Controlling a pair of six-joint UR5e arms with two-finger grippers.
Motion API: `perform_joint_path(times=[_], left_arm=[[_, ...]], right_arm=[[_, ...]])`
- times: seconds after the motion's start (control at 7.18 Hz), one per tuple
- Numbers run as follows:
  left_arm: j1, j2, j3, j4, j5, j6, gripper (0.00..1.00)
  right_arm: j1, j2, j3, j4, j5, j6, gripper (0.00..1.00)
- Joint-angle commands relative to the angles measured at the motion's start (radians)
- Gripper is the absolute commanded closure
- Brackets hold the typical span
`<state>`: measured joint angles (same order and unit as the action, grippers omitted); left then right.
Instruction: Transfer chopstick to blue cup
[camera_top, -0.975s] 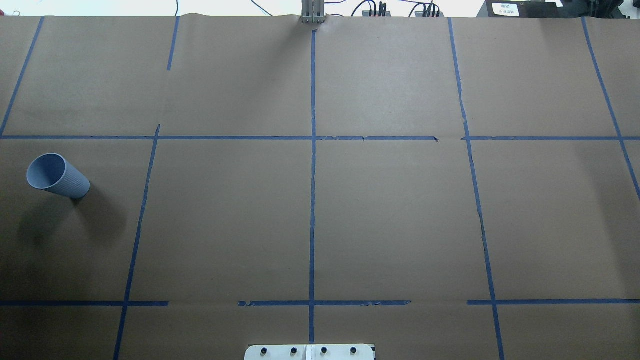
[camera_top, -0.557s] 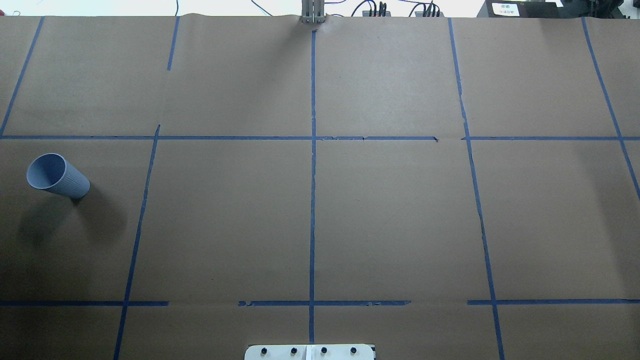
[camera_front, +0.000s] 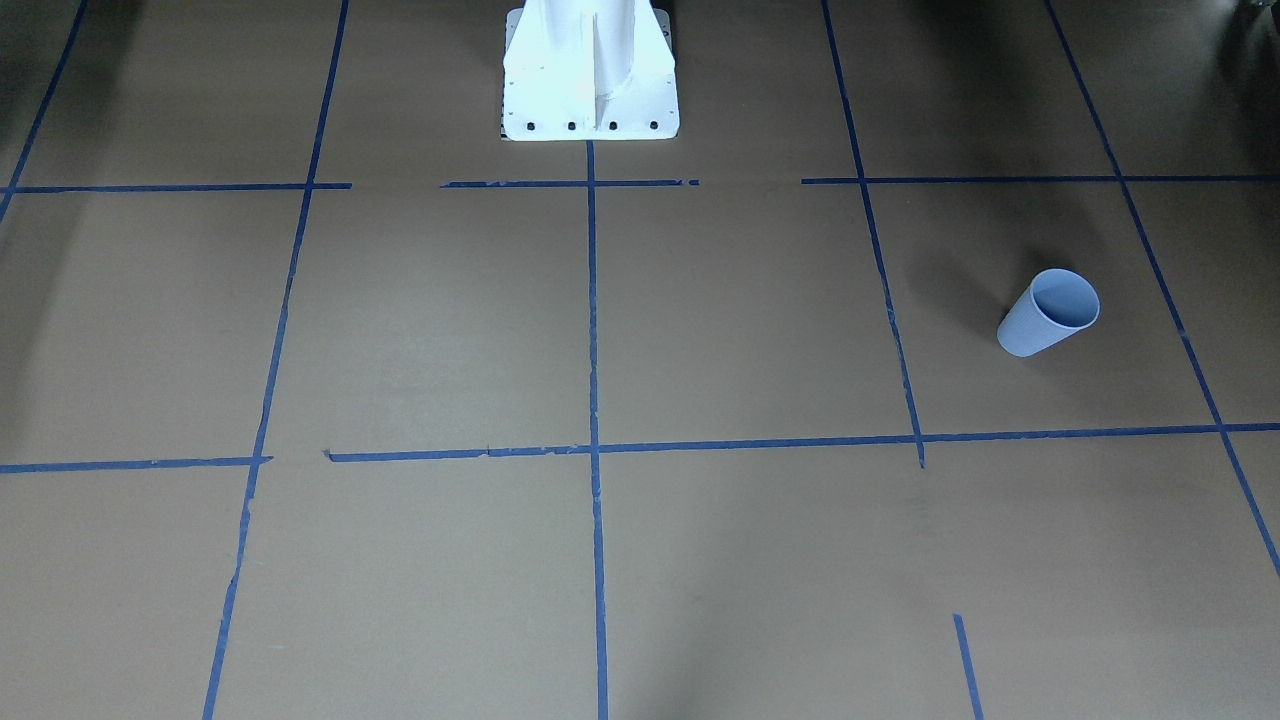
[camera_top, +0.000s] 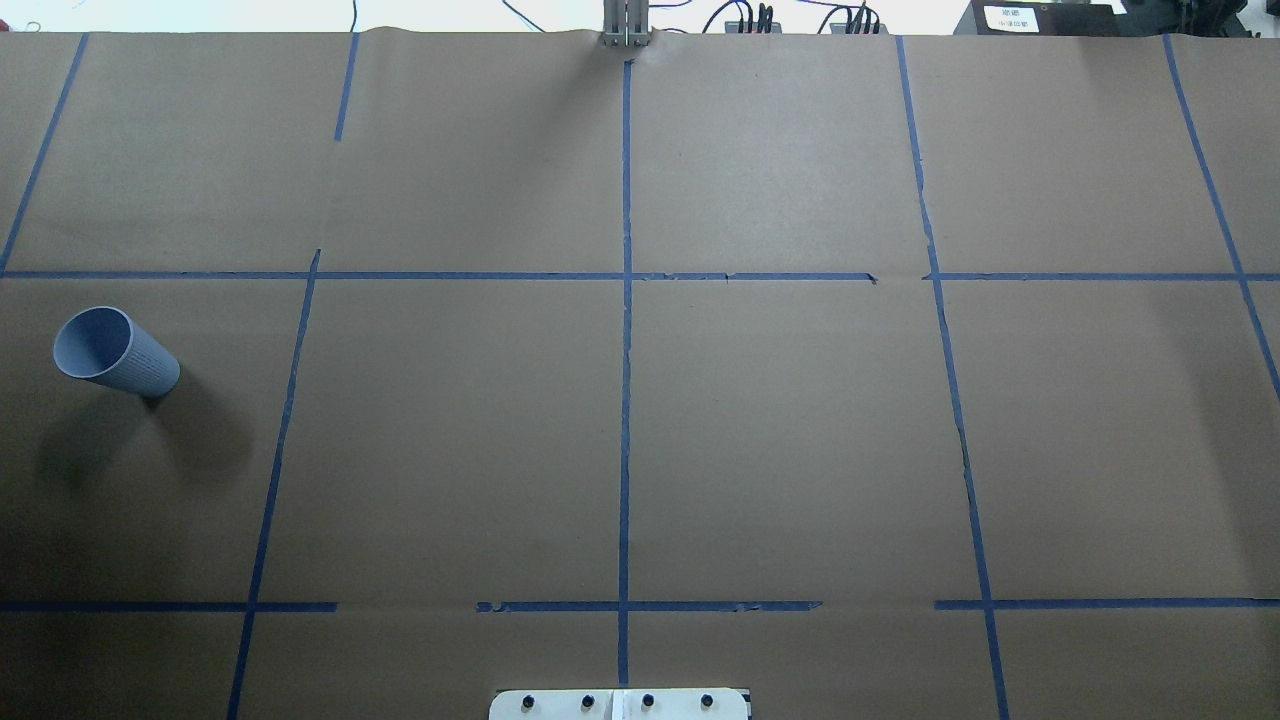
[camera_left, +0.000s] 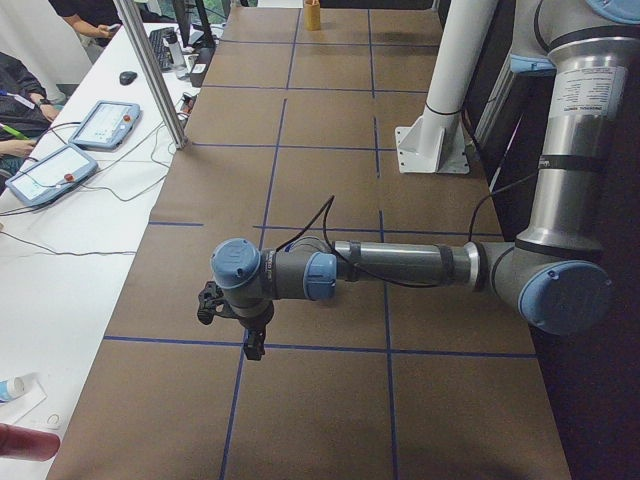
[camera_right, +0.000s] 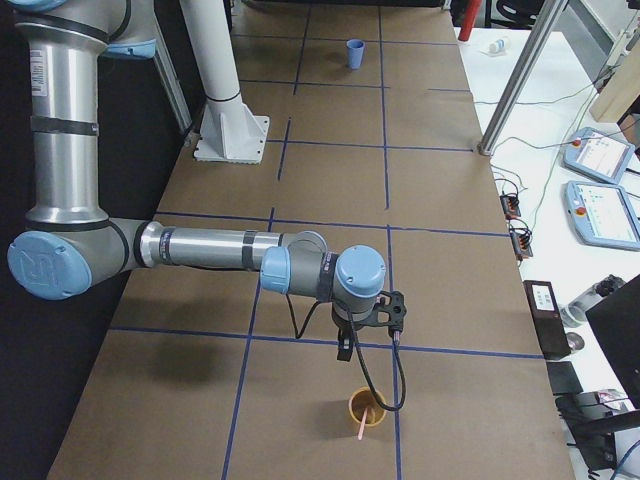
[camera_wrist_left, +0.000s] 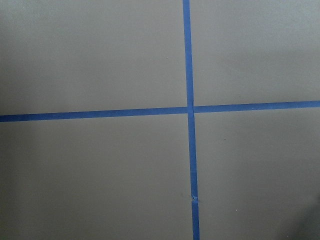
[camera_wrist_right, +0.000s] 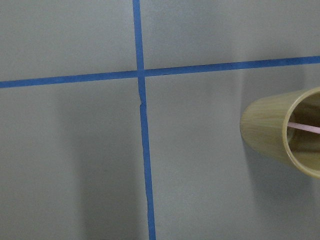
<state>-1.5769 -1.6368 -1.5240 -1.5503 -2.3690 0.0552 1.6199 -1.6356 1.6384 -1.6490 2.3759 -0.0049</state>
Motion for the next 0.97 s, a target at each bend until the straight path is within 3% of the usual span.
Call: perform_joint_path(times=[0.0,0.28,0.7,0.84], left_arm=[[0.0,0.0,-0.019,-0.001,-0.001,-0.002,0.0],[0.07,0.014,-0.146,0.002,-0.001,-0.07,0.0],[0.277,0.084,-0.384,-0.002,-0.003,-0.437,0.0],[0.335,0.086,-0.378,-0.032,0.005,-0.472,0.0]], right_arm=[[0.0,-0.001,0.001,0.0,0.002,-0.001,0.0],[0.0,-0.001,0.006,0.0,0.002,-0.001,0.0],[0.0,-0.001,0.014,0.0,0.002,-0.001,0.0],[0.0,-0.001,0.017,0.0,0.002,-0.001,0.0]])
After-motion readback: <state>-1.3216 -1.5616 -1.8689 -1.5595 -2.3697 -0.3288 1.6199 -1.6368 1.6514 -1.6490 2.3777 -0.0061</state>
